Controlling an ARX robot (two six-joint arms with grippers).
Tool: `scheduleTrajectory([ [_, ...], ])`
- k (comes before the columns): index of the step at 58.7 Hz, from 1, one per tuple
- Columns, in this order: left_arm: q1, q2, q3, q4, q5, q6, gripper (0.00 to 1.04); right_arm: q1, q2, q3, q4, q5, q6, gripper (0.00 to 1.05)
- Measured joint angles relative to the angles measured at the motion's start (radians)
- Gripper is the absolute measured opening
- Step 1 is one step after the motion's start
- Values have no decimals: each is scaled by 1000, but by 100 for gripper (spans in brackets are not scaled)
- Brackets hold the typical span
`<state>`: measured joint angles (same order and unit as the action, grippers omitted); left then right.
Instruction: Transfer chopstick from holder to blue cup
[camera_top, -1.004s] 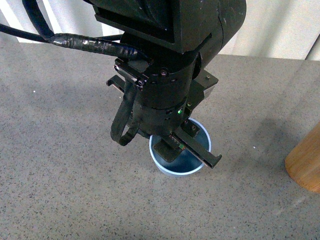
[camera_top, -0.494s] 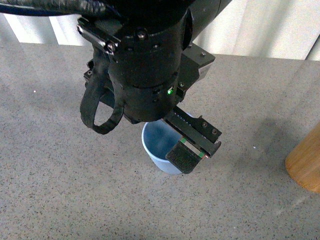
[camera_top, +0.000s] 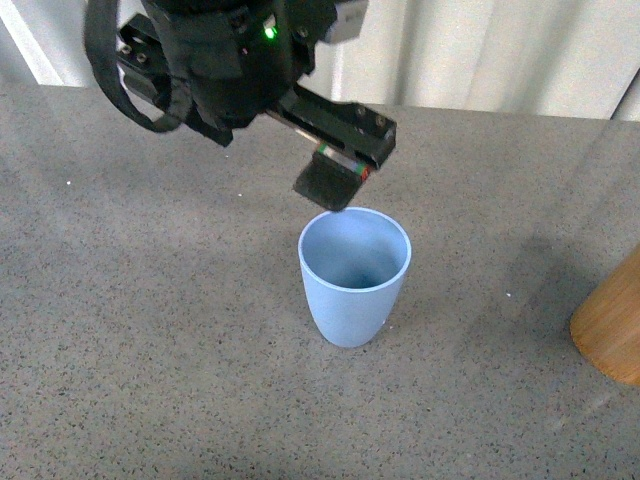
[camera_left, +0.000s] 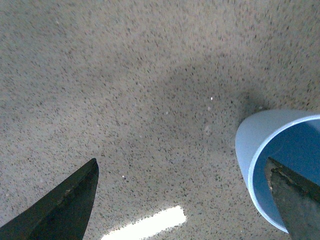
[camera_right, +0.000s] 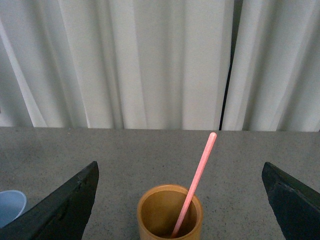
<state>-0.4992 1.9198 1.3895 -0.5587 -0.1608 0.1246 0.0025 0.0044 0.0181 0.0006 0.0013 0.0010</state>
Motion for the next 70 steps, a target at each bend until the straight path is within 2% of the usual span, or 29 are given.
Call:
scheduleTrajectory([
  [5, 50, -107, -72, 73, 34, -22, 98, 0, 0, 0, 0, 0, 0, 95],
  [14, 174, -335, -269, 301, 69, -105, 98, 0, 0, 0, 0, 0, 0, 95],
  [25, 394, -646, -603, 688, -40, -257, 98, 0, 0, 0, 0, 0, 0, 95],
  [32, 439, -734, -693, 764, -68, -293, 98, 0, 0, 0, 0, 0, 0, 95],
  [40, 441, -729, -706, 780, -37, -294, 97, 0, 0, 0, 0, -1, 0, 95],
  [43, 475, -733, -796, 1006, 108, -230, 85, 0, 0, 0, 0, 0, 0, 95],
  [48, 491, -769, -903, 1189, 154, -178, 71, 0, 0, 0, 0, 1, 0, 95],
  [54, 496, -831, -992, 1251, 158, -151, 53, 0, 0, 0, 0, 0, 0, 95],
  [70, 498, -970, -1160, 1268, 161, -134, 4, 0, 0, 0, 0, 0, 0, 95],
])
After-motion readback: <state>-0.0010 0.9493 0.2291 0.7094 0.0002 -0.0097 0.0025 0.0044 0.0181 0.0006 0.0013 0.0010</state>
